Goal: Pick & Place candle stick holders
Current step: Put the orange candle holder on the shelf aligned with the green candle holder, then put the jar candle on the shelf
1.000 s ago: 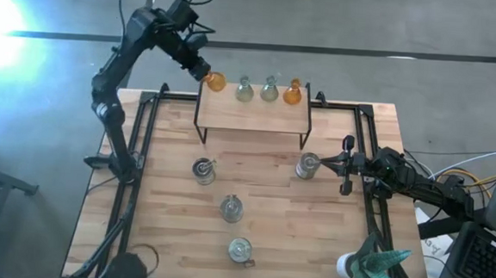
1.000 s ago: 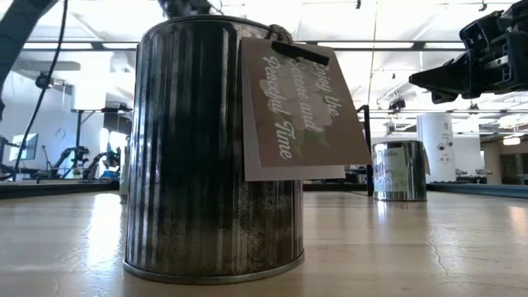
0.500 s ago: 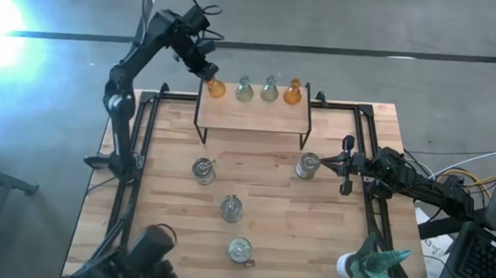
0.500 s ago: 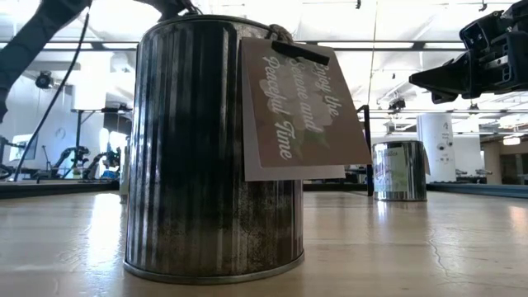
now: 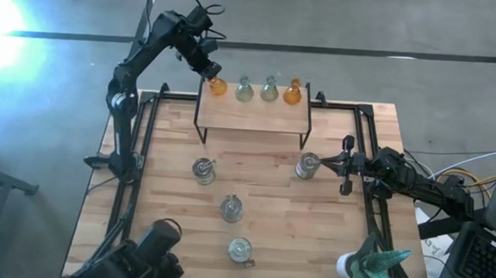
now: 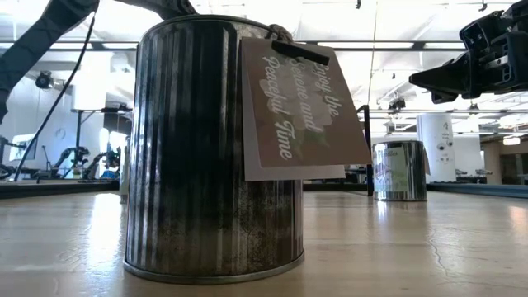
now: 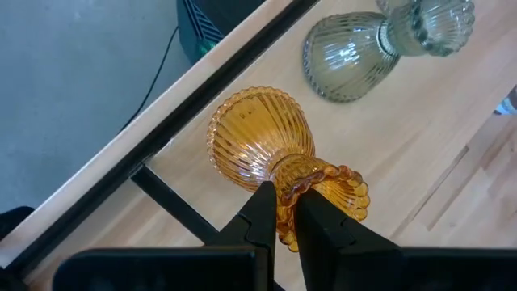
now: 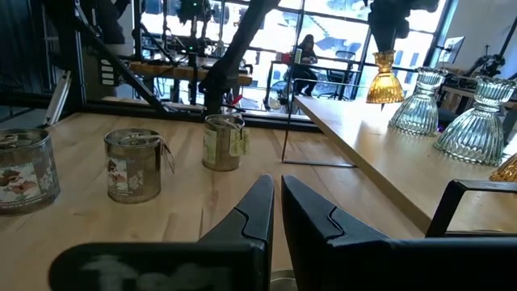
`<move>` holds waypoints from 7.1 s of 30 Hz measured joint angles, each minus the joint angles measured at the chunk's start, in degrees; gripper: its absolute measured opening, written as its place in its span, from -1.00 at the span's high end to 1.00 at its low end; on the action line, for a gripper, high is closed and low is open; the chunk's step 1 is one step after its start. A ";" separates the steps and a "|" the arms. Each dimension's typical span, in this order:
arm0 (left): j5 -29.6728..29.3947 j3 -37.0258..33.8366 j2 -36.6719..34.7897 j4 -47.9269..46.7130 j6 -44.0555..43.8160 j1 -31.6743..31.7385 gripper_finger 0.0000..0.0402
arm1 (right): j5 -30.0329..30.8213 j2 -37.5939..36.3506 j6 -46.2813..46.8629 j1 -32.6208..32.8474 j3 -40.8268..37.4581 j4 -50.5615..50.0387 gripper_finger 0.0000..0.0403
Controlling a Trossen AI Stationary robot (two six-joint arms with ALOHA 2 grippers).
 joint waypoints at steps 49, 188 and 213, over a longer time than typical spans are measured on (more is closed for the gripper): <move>-0.66 -0.11 2.27 3.13 -1.64 -0.11 0.53 | 0.01 0.00 0.00 0.00 0.00 -0.01 0.89; -28.93 -128.77 -63.37 106.13 -23.81 -58.97 -0.99 | 0.02 0.02 0.00 0.00 0.00 -0.02 0.89; -29.56 -126.70 -50.30 115.83 -13.25 -58.90 -0.97 | 0.91 0.01 0.00 0.00 0.00 -0.02 0.89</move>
